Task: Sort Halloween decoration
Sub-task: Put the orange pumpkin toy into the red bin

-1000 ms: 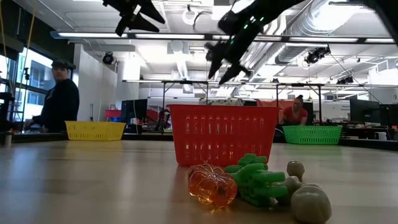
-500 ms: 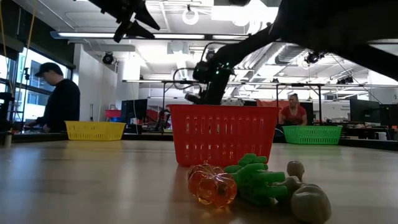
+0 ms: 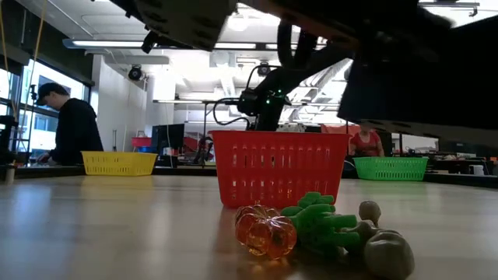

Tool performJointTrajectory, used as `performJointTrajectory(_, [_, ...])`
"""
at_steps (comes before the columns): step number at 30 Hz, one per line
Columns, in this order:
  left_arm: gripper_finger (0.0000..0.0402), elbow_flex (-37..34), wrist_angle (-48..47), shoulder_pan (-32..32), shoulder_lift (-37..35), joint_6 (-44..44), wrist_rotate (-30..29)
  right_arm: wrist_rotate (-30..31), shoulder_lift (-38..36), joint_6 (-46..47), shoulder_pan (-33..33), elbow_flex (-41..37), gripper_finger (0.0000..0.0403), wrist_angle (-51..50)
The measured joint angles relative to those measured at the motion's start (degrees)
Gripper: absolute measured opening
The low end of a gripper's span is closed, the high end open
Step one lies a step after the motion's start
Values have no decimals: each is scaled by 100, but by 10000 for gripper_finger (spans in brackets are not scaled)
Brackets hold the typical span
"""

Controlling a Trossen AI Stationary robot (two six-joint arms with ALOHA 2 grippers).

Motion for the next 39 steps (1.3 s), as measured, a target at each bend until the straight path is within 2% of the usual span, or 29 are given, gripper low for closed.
performJointTrajectory(11, [149, 0, 2, -2, 0, -4, -12, 38, 109, 246, 28, 4, 220, 85])
performJointTrajectory(20, [149, 0, 2, -2, 0, -7, -14, 440, 118, 335, 61, 4, 216, 9])
performJointTrajectory(32, [149, 0, 2, -4, 0, 0, -14, 458, 125, 58, -64, 4, 115, -219])
performJointTrajectory(39, [149, 0, 2, -4, 0, 2, -16, 376, 118, -343, -109, 4, 88, -347])
